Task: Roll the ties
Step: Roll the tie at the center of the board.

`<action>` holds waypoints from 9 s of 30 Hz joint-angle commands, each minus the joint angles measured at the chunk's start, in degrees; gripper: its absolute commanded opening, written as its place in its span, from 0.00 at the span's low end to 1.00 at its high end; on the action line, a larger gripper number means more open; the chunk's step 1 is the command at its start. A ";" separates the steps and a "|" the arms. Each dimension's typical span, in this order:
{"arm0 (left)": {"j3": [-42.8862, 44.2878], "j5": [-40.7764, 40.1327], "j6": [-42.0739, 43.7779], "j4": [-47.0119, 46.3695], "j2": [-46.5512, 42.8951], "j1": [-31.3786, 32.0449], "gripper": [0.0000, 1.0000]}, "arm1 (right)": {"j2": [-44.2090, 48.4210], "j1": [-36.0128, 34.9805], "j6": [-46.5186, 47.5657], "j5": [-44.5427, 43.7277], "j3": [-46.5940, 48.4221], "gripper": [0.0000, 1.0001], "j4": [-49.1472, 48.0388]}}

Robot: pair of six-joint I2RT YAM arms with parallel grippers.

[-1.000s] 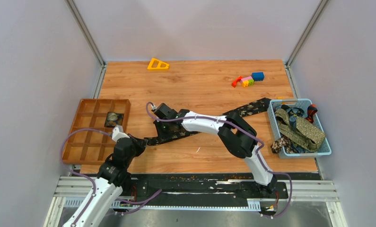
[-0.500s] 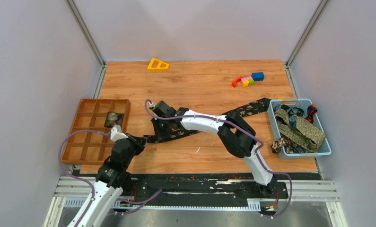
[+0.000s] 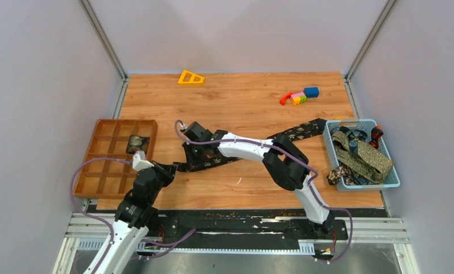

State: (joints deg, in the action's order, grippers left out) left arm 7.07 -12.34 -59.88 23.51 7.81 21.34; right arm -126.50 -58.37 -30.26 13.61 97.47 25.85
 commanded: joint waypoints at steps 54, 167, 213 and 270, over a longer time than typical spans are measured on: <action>4.19 4.36 11.74 4.03 6.78 -0.16 0.00 | -5.91 -2.45 -2.82 12.04 4.87 0.00 -8.77; 5.29 12.70 13.55 -17.15 35.36 -0.16 0.57 | 7.75 4.58 3.74 8.26 -8.31 0.29 -4.49; 6.12 8.89 12.45 -6.32 23.21 -0.16 0.37 | -3.92 2.10 1.01 13.88 2.60 0.13 -3.88; 5.13 -3.95 4.22 2.25 22.72 -0.16 0.66 | -6.20 3.70 7.17 11.45 2.47 0.00 -0.87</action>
State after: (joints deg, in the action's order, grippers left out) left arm 10.85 -15.57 -53.30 21.96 32.03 21.30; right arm -132.03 -54.94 -24.27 25.65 100.79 26.00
